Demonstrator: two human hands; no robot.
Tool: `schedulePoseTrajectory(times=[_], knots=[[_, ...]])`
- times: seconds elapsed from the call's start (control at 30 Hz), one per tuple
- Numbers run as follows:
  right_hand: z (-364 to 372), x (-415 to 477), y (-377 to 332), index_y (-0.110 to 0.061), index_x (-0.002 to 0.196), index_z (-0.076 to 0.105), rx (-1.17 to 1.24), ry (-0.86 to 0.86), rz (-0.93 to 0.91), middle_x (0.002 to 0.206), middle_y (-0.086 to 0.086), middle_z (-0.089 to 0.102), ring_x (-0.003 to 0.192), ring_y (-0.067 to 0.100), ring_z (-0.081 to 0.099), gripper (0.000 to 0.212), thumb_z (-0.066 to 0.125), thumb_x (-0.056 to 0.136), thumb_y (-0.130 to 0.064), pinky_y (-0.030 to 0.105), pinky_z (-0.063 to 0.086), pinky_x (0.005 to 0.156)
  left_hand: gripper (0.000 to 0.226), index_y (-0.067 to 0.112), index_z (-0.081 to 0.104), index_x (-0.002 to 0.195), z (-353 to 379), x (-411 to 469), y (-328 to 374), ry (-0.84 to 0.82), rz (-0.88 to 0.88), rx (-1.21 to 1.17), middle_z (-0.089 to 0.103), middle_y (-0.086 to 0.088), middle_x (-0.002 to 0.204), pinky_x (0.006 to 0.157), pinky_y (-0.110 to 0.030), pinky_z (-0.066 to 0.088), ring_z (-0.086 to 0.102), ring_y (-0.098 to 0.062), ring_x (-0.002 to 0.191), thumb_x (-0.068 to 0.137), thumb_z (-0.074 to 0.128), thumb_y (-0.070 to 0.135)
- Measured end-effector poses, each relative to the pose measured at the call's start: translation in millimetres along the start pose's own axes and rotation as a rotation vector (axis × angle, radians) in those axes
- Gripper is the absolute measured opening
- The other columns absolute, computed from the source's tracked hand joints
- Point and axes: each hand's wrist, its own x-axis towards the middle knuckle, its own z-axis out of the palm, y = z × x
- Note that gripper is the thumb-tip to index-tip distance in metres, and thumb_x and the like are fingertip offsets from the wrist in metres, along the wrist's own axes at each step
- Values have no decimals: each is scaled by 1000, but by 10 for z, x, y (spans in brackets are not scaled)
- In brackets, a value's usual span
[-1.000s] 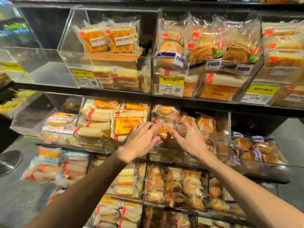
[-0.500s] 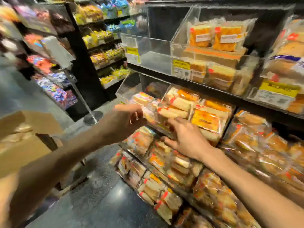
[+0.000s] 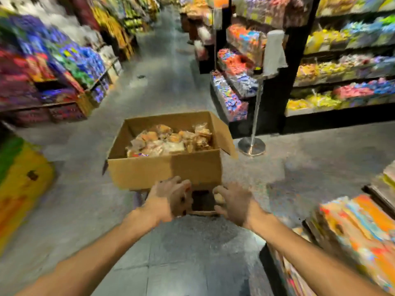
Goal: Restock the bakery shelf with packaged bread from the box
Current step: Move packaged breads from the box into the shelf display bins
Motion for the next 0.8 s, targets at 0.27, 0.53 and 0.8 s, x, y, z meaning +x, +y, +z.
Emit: schedulePoseTrajectory(times=[0.27, 0.53, 0.8], knots=[[68, 2036, -764, -17, 132, 51, -3, -56, -145, 123, 8, 53, 116, 29, 51, 43, 56, 95, -38, 40, 45, 93, 31, 14, 54, 119, 374, 907, -1550, -71, -222, -177, 60, -11, 116, 83, -42, 46, 59, -35, 107, 93, 60, 31], [213, 3982, -683, -14, 134, 52, 80, -192, -164, 134, 8, 54, 121, 26, 52, 43, 57, 96, -34, 39, 45, 99, 29, 19, 54, 125, 940, 2098, -2487, -73, -468, -275, 60, -10, 122, 87, -43, 52, 58, -30, 106, 101, 47, 33], [697, 6022, -485, -12, 140, 44, 2, -405, -229, 141, 15, 47, 126, 34, 48, 52, 58, 96, -34, 41, 45, 99, 39, 22, 51, 134, 1523, 3092, -3528, -260, -890, -384, 60, -10, 127, 91, -38, 49, 57, -29, 116, 97, 54, 35]])
